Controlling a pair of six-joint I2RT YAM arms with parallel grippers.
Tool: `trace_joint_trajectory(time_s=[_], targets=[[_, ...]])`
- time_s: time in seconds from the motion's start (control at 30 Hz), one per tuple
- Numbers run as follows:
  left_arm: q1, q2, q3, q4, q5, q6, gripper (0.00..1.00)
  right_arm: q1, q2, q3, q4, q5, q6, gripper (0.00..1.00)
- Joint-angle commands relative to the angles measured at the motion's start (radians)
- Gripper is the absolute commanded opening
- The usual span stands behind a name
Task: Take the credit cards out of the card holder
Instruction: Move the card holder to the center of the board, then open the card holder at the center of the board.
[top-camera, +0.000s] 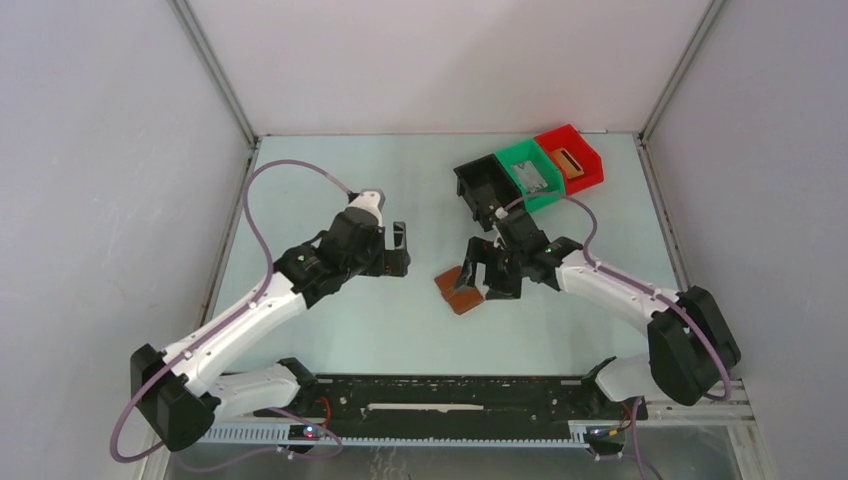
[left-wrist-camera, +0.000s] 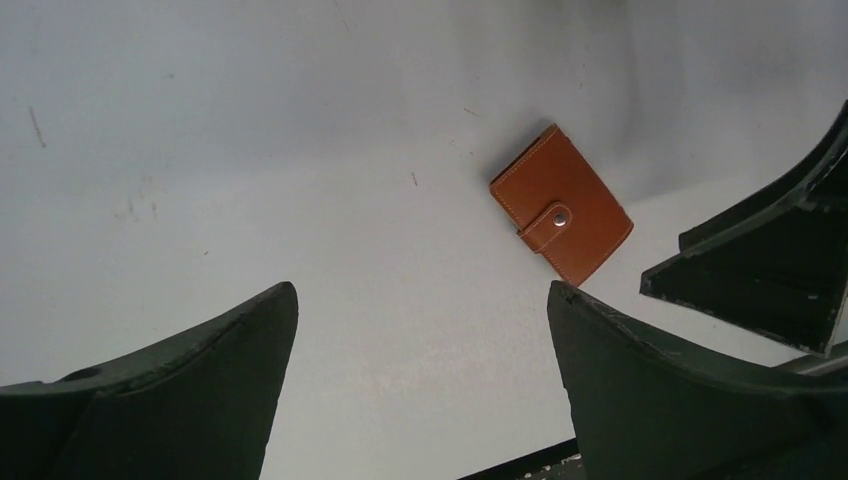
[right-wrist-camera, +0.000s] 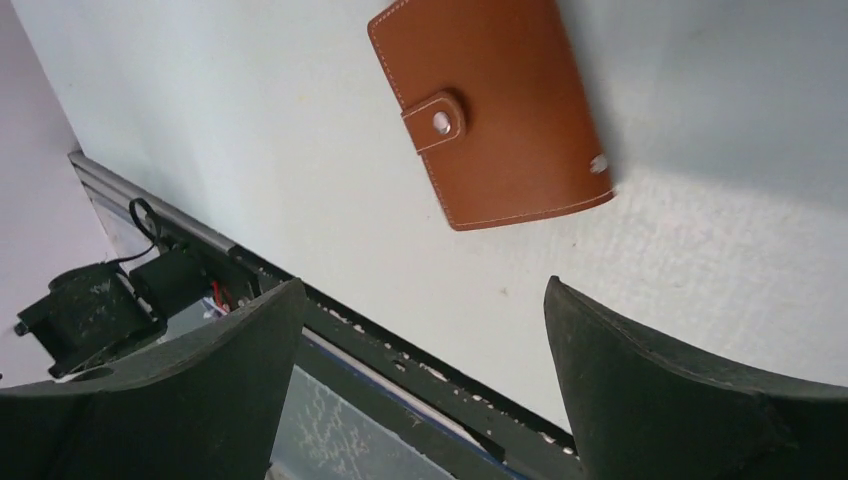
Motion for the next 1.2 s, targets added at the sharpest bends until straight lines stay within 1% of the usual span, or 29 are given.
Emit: trace_joint_trajectory(time_s=[0.0, 0.07, 0.13, 0.17, 0.27, 0.37, 0.47, 0.53, 0.6, 0.67, 0.8, 0.97, 1.17], targets=[[0.012, -0.062, 0.010, 0.002, -0.066, -0.009, 1.00, -0.032, -0.021, 0.048, -0.088, 0.086, -0.104, 0.98], [0.026, -0.067, -0.004, 0.014, -0.049, -0.044, 1.00, -0.034, -0.001, 0.065, -0.098, 0.124, -0.168, 0.96], [0.046, -0.061, -0.015, 0.028, -0.018, -0.092, 1.00, -0.029, 0.038, 0.090, -0.103, 0.123, -0.239, 0.93], [0.055, -0.056, -0.020, 0.034, 0.005, -0.123, 1.00, -0.027, 0.061, 0.101, -0.096, 0.102, -0.272, 0.91], [0.063, -0.032, -0.036, 0.045, 0.047, -0.165, 1.00, -0.038, 0.134, 0.121, -0.060, 0.031, -0.341, 0.90], [0.064, -0.041, -0.059, 0.056, 0.047, -0.195, 1.00, -0.076, 0.201, 0.118, 0.009, -0.062, -0.367, 0.89], [0.063, -0.070, -0.079, 0.066, 0.044, -0.199, 1.00, -0.121, 0.247, 0.118, 0.039, -0.151, -0.374, 0.94], [0.063, -0.076, -0.079, 0.062, 0.043, -0.194, 1.00, -0.151, 0.269, 0.110, 0.053, -0.195, -0.375, 0.94], [0.063, -0.065, -0.062, 0.050, 0.034, -0.187, 0.95, -0.162, 0.282, 0.093, 0.074, -0.227, -0.379, 0.91], [0.063, -0.052, -0.040, 0.041, 0.030, -0.188, 0.92, -0.163, 0.295, 0.084, 0.088, -0.259, -0.379, 0.87], [0.064, -0.040, -0.037, 0.075, 0.054, -0.211, 0.90, -0.151, 0.320, 0.052, 0.133, -0.287, -0.350, 0.78], [0.063, 0.001, -0.042, 0.091, 0.120, -0.220, 0.89, -0.117, 0.296, 0.002, 0.206, -0.244, -0.278, 0.67], [0.061, 0.020, -0.071, 0.110, 0.153, -0.234, 0.86, -0.066, 0.308, -0.002, 0.252, -0.175, -0.192, 0.45]])
